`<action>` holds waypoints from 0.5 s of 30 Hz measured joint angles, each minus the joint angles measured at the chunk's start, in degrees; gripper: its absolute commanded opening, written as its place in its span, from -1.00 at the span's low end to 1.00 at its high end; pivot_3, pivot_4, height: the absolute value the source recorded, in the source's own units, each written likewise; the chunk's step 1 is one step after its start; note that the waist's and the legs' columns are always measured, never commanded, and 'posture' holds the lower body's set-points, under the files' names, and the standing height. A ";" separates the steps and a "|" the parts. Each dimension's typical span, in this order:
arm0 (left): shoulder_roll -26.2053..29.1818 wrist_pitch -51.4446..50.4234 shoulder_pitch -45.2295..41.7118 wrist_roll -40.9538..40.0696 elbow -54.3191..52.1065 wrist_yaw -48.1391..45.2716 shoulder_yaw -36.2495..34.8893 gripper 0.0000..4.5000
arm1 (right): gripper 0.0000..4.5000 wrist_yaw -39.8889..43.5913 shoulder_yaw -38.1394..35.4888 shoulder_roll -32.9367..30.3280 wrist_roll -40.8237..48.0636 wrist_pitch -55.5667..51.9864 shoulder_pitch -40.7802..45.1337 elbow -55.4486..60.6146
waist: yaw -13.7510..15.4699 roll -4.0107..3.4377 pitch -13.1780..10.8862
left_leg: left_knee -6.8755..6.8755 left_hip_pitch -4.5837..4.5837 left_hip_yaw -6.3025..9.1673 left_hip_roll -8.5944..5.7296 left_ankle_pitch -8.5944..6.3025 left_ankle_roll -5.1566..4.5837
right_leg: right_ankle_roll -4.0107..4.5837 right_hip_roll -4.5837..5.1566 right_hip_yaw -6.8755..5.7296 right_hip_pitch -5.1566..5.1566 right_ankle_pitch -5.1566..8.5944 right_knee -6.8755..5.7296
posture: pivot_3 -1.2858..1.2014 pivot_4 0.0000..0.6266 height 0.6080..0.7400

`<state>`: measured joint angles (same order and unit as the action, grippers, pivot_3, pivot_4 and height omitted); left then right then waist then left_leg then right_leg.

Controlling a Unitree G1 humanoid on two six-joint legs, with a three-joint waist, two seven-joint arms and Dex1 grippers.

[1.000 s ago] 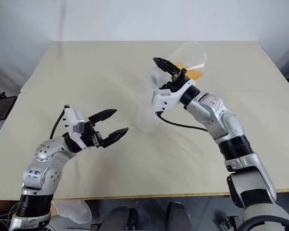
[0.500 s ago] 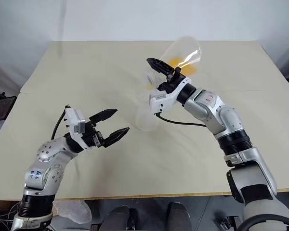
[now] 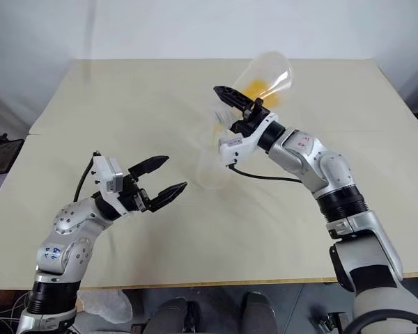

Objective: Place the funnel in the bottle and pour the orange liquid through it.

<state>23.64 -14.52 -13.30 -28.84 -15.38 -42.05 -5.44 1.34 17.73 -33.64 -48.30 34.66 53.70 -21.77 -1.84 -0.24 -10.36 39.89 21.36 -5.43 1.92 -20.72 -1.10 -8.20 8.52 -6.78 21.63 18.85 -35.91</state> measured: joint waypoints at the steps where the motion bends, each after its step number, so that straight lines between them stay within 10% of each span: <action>1: -0.01 0.07 0.00 0.00 0.00 0.04 0.00 1.00 | 0.13 -0.40 0.01 -0.09 -0.42 0.11 0.02 -0.08 | 0.00 0.00 0.00 | 0.00 0.00 0.00 0.00 0.00 0.00 | 0.00 0.00 0.00 0.00 0.00 0.00 | 0.03 -0.52 1.00; 15: -0.51 0.23 -0.03 0.01 0.00 0.73 0.36 1.00 | 0.13 -3.45 1.08 -0.91 -4.38 1.57 1.24 -0.99 | -0.01 0.00 0.00 | -0.01 0.00 0.00 0.04 0.00 0.00 | 0.00 0.00 0.00 0.00 0.00 0.02 | 0.03 -0.52 1.00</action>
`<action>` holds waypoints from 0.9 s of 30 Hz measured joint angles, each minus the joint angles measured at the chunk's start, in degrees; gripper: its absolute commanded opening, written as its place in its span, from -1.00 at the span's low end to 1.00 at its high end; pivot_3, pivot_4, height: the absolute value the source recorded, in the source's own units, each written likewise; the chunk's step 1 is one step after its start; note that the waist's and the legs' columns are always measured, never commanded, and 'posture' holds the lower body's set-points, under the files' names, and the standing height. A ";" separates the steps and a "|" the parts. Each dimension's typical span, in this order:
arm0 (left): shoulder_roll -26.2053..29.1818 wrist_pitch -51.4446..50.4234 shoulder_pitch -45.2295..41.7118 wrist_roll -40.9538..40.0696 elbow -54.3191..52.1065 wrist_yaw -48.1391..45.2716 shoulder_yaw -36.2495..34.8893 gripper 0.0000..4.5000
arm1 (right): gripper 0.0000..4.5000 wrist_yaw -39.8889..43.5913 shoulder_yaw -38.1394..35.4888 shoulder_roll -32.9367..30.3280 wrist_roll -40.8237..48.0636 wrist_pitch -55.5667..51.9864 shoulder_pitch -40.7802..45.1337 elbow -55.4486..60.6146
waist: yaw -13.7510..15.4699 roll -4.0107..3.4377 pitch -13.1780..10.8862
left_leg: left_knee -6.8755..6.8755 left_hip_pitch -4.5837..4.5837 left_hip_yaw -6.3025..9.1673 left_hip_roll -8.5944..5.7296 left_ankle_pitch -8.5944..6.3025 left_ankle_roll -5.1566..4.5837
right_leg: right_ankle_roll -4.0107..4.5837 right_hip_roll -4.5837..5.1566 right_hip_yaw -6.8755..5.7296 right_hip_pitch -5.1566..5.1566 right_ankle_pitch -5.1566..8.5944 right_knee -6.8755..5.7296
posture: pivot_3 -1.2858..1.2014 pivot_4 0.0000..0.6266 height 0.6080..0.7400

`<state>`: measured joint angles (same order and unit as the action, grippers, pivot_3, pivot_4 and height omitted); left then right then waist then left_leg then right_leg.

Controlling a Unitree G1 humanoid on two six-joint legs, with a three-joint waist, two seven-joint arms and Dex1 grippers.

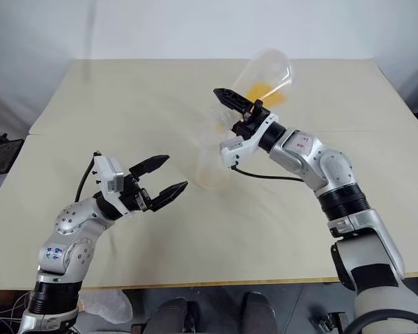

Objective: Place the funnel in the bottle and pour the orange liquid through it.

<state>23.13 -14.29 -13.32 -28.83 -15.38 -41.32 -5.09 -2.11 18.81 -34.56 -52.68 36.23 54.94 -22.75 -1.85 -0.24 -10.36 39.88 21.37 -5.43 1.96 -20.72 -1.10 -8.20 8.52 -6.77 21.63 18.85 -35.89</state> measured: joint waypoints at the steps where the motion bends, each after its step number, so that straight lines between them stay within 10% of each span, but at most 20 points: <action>1: -0.05 0.02 0.00 0.00 0.00 0.01 0.00 1.00 | 0.13 -0.19 0.24 -0.13 -0.17 0.03 0.26 0.00 | 0.00 0.00 0.00 | 0.00 0.00 0.00 0.01 0.00 0.00 | 0.00 0.00 0.00 0.00 0.00 0.00 | 0.03 -0.52 1.00; 27: -1.20 0.62 0.00 0.07 0.00 0.63 1.19 1.00 | 0.13 -3.58 1.07 -1.48 -2.19 0.43 1.01 -0.17 | 0.02 0.00 0.00 | -0.01 0.01 0.00 0.05 0.00 0.00 | 0.00 0.00 -0.01 0.00 0.00 0.01 | 0.03 -0.52 1.00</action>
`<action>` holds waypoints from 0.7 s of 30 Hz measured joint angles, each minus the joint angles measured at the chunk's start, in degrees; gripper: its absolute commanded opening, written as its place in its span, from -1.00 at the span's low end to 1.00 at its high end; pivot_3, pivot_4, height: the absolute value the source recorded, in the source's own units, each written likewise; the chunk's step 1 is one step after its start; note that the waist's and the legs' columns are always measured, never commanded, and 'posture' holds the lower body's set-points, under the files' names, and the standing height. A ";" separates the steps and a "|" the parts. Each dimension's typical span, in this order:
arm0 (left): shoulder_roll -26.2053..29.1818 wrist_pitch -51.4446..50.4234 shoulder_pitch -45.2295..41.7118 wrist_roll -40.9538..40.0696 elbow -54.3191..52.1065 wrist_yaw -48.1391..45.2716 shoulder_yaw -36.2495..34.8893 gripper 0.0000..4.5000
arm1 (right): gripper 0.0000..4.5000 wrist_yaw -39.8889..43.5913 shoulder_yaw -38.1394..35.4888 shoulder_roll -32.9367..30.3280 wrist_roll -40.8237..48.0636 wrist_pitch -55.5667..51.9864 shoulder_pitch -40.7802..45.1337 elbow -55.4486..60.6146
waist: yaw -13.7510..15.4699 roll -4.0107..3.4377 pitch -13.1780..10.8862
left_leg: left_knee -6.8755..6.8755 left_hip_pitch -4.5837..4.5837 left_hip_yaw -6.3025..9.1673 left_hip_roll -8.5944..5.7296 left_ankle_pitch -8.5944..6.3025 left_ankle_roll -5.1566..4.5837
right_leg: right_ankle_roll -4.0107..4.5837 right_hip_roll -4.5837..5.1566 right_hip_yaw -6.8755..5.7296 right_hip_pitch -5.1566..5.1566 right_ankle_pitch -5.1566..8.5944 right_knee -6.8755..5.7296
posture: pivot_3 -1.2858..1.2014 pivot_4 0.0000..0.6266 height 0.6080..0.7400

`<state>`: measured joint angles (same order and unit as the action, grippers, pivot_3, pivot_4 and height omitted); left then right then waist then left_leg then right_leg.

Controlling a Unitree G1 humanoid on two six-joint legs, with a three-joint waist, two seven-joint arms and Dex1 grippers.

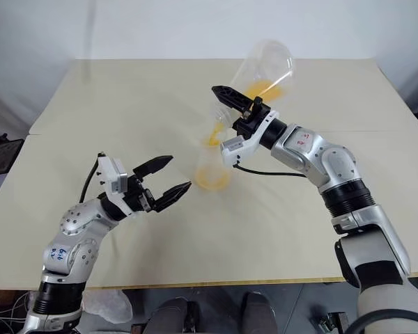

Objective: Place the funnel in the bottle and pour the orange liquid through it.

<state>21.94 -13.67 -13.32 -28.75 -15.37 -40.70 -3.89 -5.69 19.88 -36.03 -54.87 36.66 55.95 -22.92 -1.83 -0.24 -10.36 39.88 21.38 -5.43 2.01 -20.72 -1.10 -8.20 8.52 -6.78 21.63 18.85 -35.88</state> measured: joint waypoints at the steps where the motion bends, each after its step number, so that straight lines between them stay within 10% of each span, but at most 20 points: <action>1: -0.11 0.01 0.00 0.00 0.00 0.03 0.00 1.00 | 0.13 -0.21 0.00 -0.17 -0.10 0.12 0.00 0.00 | 0.01 0.00 0.00 | 0.00 0.00 0.00 0.00 0.00 0.00 | 0.00 0.00 0.00 0.00 0.00 0.00 | 0.03 -0.52 1.00; 21: -0.76 0.65 0.00 0.04 0.00 0.53 0.03 1.00 | 0.13 -4.20 0.20 -1.04 -2.89 0.70 0.13 -1.47 | 0.00 0.00 0.00 | 0.00 0.00 0.00 0.01 0.00 0.00 | 0.00 0.00 0.00 0.00 0.00 0.01 | 0.03 -0.52 1.00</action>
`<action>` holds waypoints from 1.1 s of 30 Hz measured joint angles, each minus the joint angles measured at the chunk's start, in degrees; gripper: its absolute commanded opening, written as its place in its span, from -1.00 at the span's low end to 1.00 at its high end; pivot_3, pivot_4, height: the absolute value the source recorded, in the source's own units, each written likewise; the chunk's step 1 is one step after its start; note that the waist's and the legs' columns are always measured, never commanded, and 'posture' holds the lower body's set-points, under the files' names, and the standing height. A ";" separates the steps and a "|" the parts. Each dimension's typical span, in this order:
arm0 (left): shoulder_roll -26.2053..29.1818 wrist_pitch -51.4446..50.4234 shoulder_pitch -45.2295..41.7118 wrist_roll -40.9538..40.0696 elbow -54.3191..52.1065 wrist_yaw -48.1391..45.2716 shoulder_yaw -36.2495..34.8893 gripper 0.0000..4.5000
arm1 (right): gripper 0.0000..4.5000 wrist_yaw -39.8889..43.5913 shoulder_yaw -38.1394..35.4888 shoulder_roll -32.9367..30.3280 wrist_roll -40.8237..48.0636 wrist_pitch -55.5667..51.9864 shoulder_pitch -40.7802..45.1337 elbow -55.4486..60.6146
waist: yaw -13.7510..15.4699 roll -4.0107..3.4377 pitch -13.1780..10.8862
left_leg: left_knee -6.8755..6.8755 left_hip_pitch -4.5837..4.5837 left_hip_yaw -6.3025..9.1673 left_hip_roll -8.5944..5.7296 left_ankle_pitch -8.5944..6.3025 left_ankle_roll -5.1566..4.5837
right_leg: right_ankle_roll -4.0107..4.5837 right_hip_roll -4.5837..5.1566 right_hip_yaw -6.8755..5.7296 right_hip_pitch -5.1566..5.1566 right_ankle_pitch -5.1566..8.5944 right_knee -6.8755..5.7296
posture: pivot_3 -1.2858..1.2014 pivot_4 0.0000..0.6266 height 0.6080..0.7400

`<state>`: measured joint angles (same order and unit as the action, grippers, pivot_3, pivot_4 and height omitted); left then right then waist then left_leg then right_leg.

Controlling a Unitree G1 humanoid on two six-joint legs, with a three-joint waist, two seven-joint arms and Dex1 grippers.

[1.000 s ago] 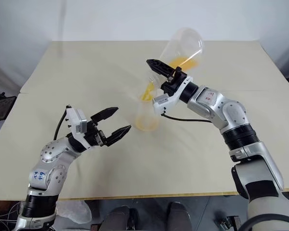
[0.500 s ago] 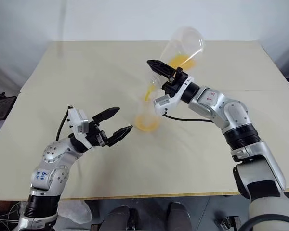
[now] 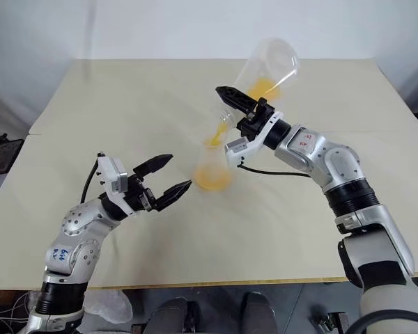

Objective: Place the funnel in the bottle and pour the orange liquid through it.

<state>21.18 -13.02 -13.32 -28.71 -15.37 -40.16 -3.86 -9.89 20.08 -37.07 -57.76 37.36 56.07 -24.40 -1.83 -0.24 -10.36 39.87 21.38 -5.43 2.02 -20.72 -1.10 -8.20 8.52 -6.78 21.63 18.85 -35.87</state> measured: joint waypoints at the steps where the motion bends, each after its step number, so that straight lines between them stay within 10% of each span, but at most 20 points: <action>1: 0.00 0.01 0.00 0.00 0.00 0.00 0.00 1.00 | 0.13 -0.25 0.00 0.00 -0.19 -0.06 0.04 0.00 | 0.00 0.00 0.00 | 0.00 0.00 0.00 0.00 0.00 0.00 | 0.00 0.00 0.00 0.00 0.00 0.00 | 0.03 -0.52 1.00; 33: -0.31 1.17 0.00 -0.01 0.00 0.04 0.05 1.00 | 0.13 -4.55 2.48 0.01 -2.00 -1.07 2.24 -1.24 | -0.01 0.00 0.00 | -0.01 0.01 0.01 0.01 0.00 0.00 | 0.00 0.00 -0.01 0.00 0.00 0.02 | 0.03 -0.52 1.00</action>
<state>20.87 -11.85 -13.32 -28.72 -15.37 -40.12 -3.82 -14.44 22.57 -37.06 -59.76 36.29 58.31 -25.64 -1.84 -0.24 -10.36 39.86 21.39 -5.42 2.03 -20.72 -1.09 -8.20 8.52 -6.79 21.63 18.85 -35.85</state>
